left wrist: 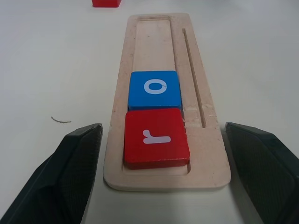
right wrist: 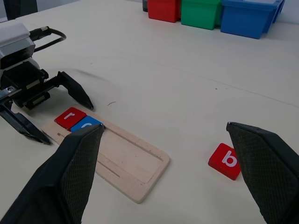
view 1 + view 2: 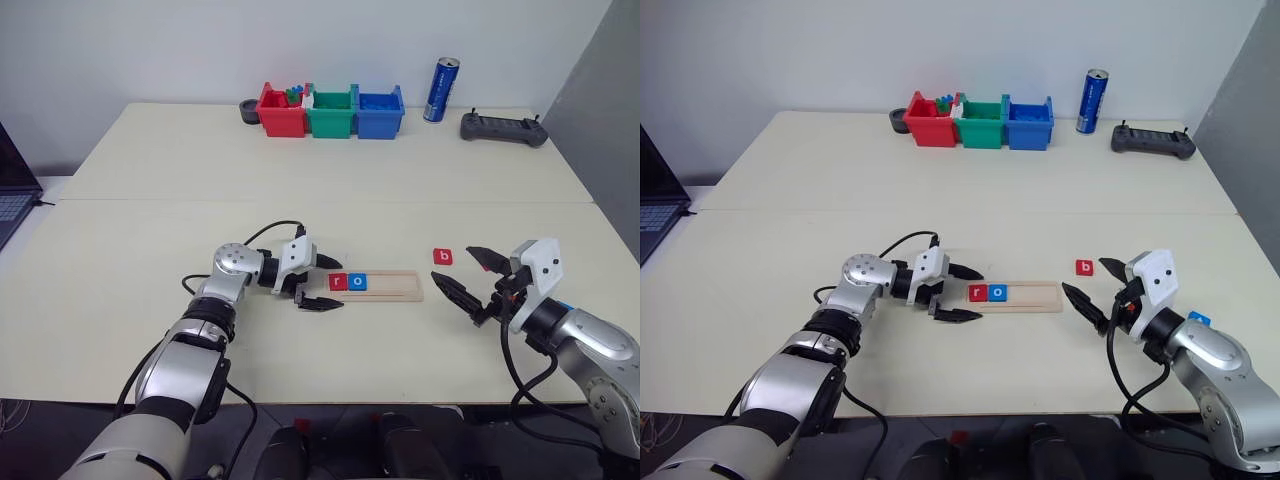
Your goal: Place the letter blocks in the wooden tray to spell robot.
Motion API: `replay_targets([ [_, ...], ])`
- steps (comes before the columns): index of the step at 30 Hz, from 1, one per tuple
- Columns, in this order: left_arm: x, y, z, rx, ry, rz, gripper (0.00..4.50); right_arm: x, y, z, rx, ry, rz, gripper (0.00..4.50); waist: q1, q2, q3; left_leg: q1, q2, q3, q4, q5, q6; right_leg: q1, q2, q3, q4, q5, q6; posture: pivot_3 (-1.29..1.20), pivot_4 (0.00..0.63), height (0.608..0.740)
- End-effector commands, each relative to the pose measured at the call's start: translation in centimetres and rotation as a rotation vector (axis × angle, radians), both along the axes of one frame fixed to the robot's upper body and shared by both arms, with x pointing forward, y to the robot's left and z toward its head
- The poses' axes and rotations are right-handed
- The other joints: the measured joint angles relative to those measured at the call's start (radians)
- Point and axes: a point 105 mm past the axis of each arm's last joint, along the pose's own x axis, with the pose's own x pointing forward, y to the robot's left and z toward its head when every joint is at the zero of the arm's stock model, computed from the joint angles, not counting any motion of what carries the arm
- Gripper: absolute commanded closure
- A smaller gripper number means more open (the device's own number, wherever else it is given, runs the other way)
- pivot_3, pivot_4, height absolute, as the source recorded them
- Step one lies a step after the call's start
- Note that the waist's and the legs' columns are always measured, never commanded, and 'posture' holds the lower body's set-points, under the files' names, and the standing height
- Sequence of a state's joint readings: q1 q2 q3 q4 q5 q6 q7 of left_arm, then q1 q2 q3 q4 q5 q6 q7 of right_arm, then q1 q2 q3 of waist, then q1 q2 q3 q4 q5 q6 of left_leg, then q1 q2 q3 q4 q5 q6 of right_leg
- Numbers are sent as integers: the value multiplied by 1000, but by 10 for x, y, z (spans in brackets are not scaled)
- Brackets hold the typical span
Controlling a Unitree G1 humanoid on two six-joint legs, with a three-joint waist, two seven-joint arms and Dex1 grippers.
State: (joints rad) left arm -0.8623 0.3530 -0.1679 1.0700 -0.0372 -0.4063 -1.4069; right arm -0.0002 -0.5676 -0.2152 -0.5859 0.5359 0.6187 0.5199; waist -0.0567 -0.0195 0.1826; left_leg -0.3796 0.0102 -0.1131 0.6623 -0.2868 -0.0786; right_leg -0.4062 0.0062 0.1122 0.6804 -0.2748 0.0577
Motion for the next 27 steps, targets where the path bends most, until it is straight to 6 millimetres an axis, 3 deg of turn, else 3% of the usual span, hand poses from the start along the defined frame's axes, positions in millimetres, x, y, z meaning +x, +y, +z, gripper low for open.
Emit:
replay_targets([
  [1,3,5,10,-8,-39,9,69,-1,3,11,7,-48,11,0,0,0,0,0,0,0,0,0,0,0,0,0,0,0,0,0,150,740],
  [8,13,11,35,-49,-75,45,69,-10,10,19,17,-72,112,0,0,0,0,0,0,0,0,0,0,0,0,0,0,0,0,0,150,740],
  [18,8,10,41,-74,-72,37,69,-43,36,25,-94,-87,443,0,-1,0,0,0,0,-1,0,0,0,0,0,-1,0,0,0,0,150,740],
  [22,5,11,50,-106,-80,48,69,-39,36,30,-98,-99,449,0,-1,0,0,0,0,-1,0,0,0,0,0,-1,0,0,0,0,150,740],
  [27,-14,17,63,-182,-56,97,69,-18,16,14,-113,-58,208,0,-1,0,0,0,1,-1,0,0,0,0,0,-1,0,0,0,0,150,740],
])
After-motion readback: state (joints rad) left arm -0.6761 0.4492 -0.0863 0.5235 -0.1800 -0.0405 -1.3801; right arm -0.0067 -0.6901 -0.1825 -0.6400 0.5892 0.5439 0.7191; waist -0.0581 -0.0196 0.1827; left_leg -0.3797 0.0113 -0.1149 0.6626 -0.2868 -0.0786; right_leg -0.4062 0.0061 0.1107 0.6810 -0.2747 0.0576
